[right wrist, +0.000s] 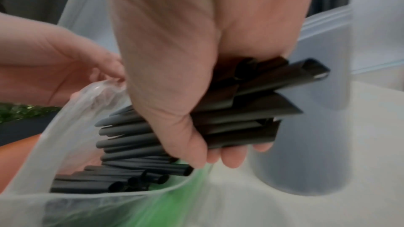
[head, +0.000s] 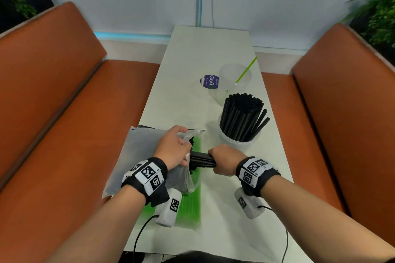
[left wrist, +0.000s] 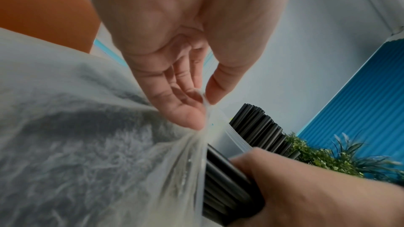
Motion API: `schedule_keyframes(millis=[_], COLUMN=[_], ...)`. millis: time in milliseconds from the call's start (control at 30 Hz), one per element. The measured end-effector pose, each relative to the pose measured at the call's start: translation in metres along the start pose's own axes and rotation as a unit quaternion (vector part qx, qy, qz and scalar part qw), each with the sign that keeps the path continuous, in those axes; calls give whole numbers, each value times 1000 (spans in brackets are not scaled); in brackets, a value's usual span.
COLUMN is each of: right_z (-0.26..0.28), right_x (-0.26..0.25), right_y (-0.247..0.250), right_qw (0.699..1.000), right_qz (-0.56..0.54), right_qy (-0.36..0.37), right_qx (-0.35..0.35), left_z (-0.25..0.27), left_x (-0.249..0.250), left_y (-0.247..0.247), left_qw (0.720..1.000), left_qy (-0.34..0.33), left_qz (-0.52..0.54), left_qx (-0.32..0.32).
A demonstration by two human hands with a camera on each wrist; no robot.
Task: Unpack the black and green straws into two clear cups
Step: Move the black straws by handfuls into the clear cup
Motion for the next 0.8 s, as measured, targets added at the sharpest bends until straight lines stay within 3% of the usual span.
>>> schedule_keyframes(millis=[300,367,467,567,667,800], right_z=[55,64,71,70,64,55], right_x=[89,99,104,100,83,65], right_y=[-24,-25,-23,-16,-1,20], right_qw=[991,987,979,969,960,957], right_qz=[-103,-129,-171,-223,-263,-272], right_qy=[-81,-96,-103,-96,-62,-32], right_qx=[-4,9,29,54,78,96], left_z=[-13,-14,-14,-11,-5,4], left_x=[-2,-2,5,25,50,75], left_y=[-3,-5,-4,-3,-14,-48], left_qw=[999,998,995,994,991,983], left_qy=[4,7,-7,-52,-103,-178], left_qz=[-31,-58,-74,-16,57,-16], left_qx=[32,28,73,100,63,-27])
Point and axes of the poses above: each hand's wrist, its own z-axis away from the middle knuckle, its own y-axis out of the back of the hand, x = y × z, the point moved 8 cm from there along -z, towards the middle knuckle, and after that the axes turned 8 degrees about z, right-handed, at the moved point
